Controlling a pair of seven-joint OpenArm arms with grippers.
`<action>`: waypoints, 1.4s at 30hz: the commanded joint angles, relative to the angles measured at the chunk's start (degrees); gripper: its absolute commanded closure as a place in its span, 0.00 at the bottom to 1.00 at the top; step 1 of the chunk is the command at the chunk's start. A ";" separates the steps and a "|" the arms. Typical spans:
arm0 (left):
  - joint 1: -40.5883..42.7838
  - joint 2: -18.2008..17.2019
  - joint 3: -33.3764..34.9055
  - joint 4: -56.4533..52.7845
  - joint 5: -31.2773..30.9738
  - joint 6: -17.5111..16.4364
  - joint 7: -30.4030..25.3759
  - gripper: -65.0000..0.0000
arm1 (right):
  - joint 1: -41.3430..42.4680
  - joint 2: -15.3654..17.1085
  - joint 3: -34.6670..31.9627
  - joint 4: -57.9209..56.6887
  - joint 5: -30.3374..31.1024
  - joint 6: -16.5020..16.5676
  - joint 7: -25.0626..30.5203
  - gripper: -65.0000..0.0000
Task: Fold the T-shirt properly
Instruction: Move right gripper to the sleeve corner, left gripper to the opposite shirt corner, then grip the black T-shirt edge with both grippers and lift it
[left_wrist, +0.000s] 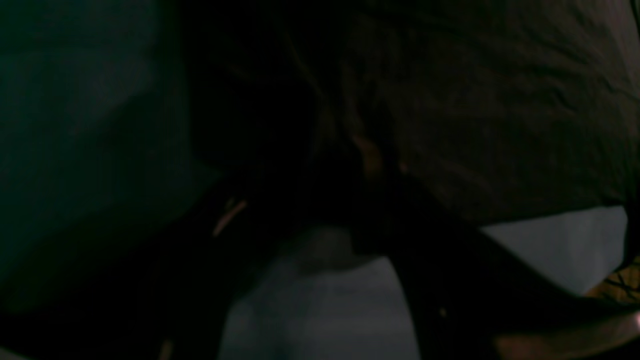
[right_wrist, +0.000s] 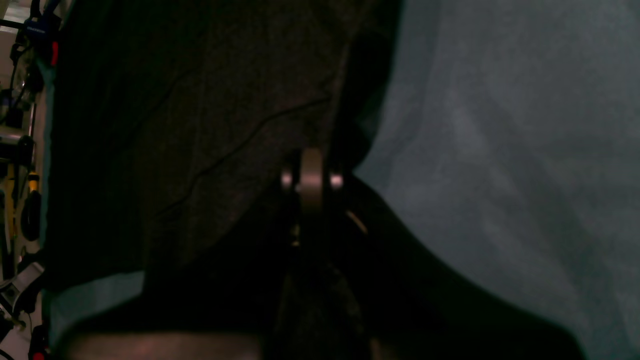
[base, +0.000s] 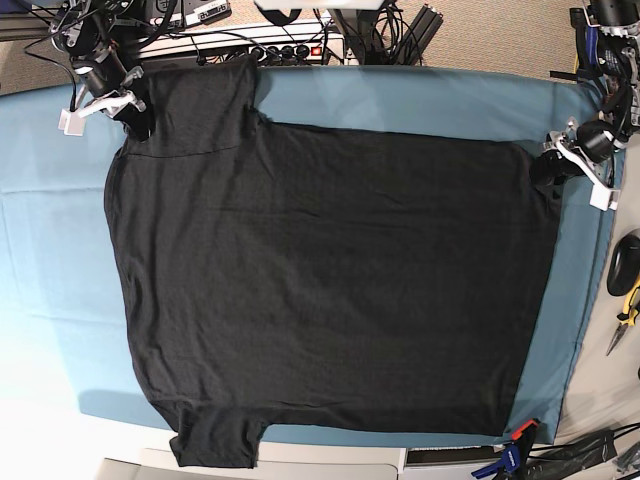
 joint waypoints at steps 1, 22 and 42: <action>0.83 -0.48 0.46 -0.15 2.40 0.42 4.44 0.64 | -0.98 -0.13 -0.33 -0.44 -5.31 -1.57 -4.90 0.98; 4.33 -1.44 -5.79 2.49 -1.33 0.46 6.03 1.00 | -7.26 1.11 -0.13 0.42 2.43 3.82 -7.96 1.00; 16.48 -1.40 -8.59 6.36 -11.87 -2.99 10.34 1.00 | -12.31 12.72 2.43 2.19 5.62 3.78 -11.13 1.00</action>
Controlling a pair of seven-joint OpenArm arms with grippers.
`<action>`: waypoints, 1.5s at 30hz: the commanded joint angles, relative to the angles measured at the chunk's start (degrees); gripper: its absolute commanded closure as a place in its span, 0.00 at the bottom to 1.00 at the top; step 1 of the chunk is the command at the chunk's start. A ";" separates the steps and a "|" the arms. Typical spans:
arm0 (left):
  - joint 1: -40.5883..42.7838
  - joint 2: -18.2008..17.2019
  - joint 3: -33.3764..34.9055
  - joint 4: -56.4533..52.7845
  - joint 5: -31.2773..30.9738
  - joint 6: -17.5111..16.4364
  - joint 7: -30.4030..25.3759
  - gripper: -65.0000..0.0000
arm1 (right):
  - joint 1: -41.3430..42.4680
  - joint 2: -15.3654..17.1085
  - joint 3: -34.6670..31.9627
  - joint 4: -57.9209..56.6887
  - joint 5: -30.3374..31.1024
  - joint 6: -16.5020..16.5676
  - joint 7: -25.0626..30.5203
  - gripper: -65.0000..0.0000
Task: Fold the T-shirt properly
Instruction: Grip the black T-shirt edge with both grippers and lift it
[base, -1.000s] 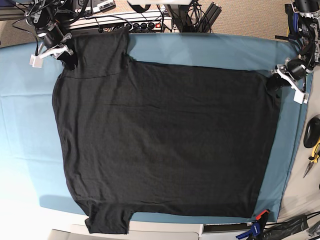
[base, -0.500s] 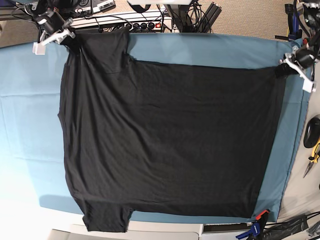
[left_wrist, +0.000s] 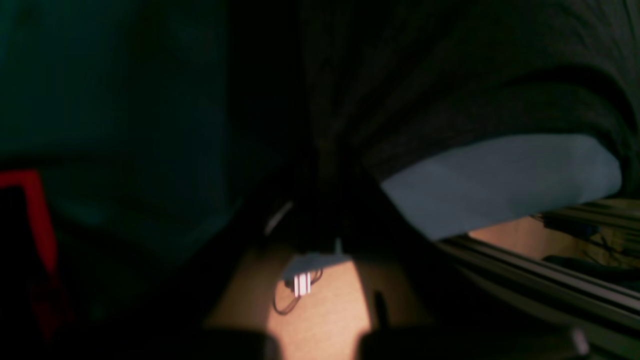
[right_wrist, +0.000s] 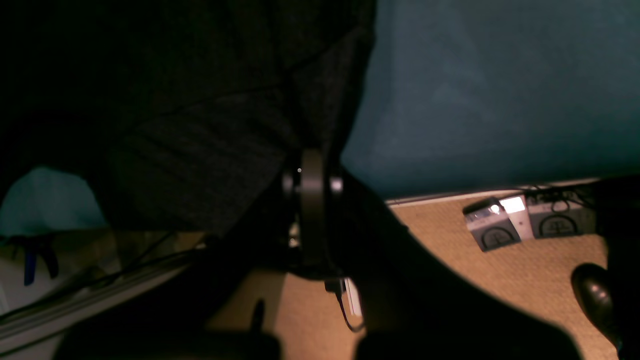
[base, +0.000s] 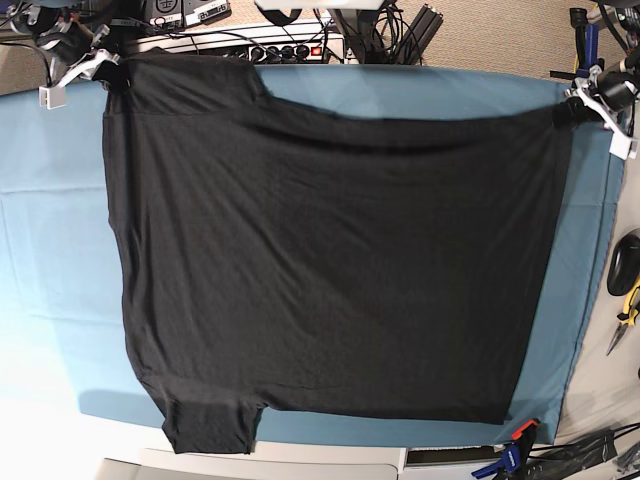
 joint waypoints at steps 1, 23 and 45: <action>2.03 0.13 -0.04 1.20 -2.97 -0.09 3.13 1.00 | -0.85 1.16 0.66 0.31 -1.05 -0.92 -1.55 1.00; 13.31 0.46 -11.63 17.14 -5.31 -0.07 3.58 1.00 | -11.96 1.25 6.54 16.72 0.98 -0.87 -4.11 1.00; 17.49 0.46 -11.63 17.14 -6.21 -0.09 5.79 1.00 | -15.06 -1.11 12.72 18.69 -0.66 -0.90 -6.16 1.00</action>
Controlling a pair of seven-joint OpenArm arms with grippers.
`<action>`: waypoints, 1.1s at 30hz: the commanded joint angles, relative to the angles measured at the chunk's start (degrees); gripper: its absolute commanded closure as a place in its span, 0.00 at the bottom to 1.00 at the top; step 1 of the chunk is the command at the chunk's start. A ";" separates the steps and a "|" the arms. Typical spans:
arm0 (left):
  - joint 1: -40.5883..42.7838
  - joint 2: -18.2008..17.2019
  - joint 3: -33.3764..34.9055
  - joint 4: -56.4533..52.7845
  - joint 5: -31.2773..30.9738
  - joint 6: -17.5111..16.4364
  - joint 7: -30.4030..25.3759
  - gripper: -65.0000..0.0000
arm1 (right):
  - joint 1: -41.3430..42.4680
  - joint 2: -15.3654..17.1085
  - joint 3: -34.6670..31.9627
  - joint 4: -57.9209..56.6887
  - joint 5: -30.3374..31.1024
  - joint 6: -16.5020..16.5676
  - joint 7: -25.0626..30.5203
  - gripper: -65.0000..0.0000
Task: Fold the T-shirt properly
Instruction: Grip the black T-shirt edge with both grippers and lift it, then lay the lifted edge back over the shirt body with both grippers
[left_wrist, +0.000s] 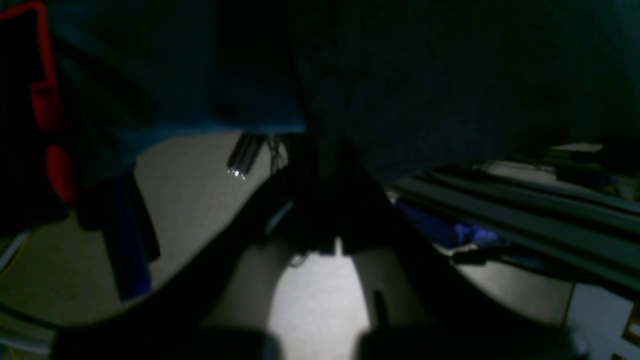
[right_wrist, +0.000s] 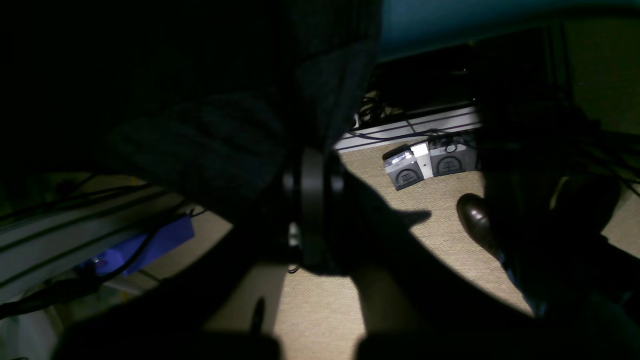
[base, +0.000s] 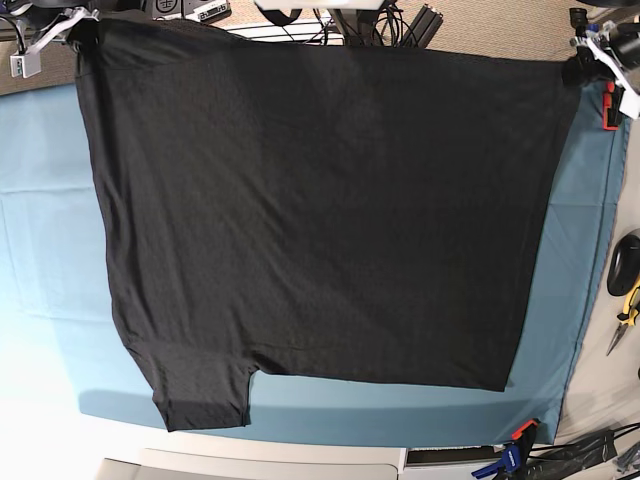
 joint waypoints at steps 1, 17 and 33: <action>1.20 -0.94 -0.66 0.66 -1.68 -0.26 -0.13 1.00 | -0.94 0.83 0.94 0.63 -0.39 -0.02 0.31 1.00; 1.75 -0.96 -0.66 0.66 -2.51 -1.73 0.31 1.00 | -0.52 0.96 0.92 0.66 1.44 -0.04 0.79 1.00; -2.21 -1.01 -0.63 0.66 -0.50 -1.66 -1.18 1.00 | 12.72 0.74 -0.94 0.63 -2.84 -0.07 1.70 1.00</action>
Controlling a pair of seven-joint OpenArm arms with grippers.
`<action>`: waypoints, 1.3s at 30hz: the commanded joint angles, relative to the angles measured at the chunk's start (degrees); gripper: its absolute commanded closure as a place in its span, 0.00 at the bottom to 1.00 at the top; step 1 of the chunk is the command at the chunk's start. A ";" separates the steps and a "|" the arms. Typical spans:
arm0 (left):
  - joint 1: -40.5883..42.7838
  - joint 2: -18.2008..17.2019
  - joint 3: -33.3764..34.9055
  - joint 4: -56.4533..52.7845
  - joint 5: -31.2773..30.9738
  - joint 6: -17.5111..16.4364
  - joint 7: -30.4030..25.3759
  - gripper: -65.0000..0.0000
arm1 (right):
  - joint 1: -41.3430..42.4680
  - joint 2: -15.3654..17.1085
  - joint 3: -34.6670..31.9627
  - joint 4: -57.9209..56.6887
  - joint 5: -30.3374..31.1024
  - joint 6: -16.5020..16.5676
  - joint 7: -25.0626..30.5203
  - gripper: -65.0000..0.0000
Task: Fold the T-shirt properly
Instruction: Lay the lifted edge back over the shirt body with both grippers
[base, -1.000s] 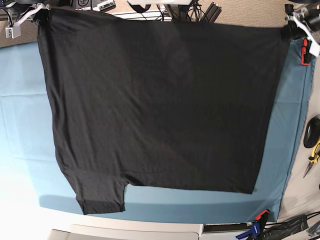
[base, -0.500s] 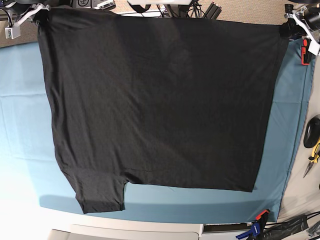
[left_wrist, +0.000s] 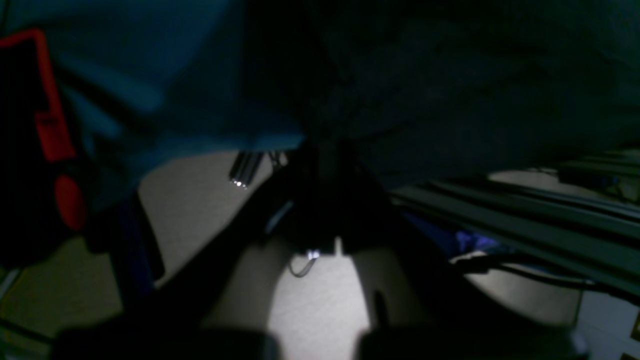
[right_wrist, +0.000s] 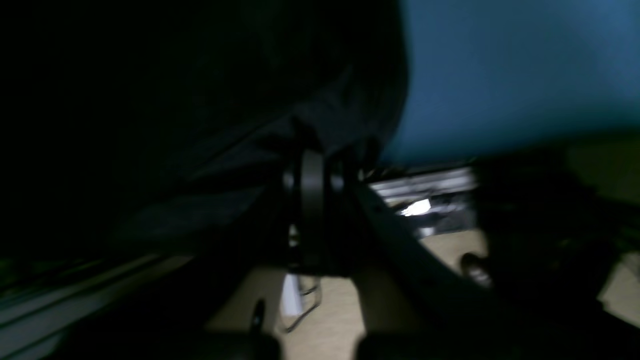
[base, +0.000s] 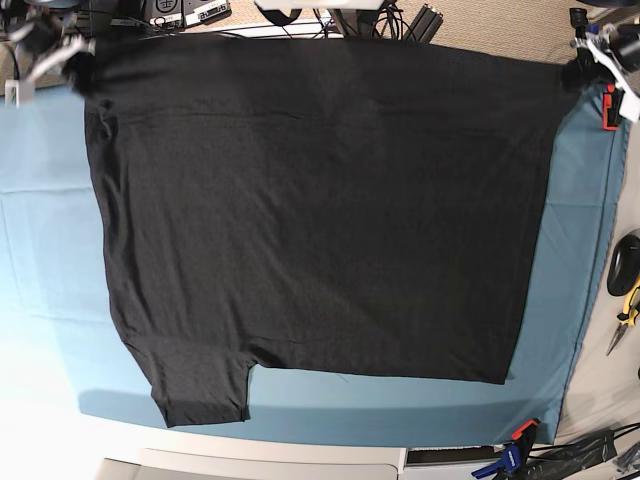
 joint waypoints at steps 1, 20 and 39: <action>-0.11 -1.14 -0.46 0.68 -0.72 -0.35 -0.87 1.00 | 0.87 0.66 -0.46 0.70 -0.13 -0.11 2.05 1.00; -15.02 -1.31 12.66 0.66 13.31 3.04 -7.50 1.00 | 21.49 -5.25 -22.36 0.59 -34.01 -6.73 15.58 1.00; -23.30 -2.58 19.85 0.55 30.67 10.03 -15.47 1.00 | 41.55 -5.22 -22.51 -26.84 -35.41 -8.07 19.43 1.00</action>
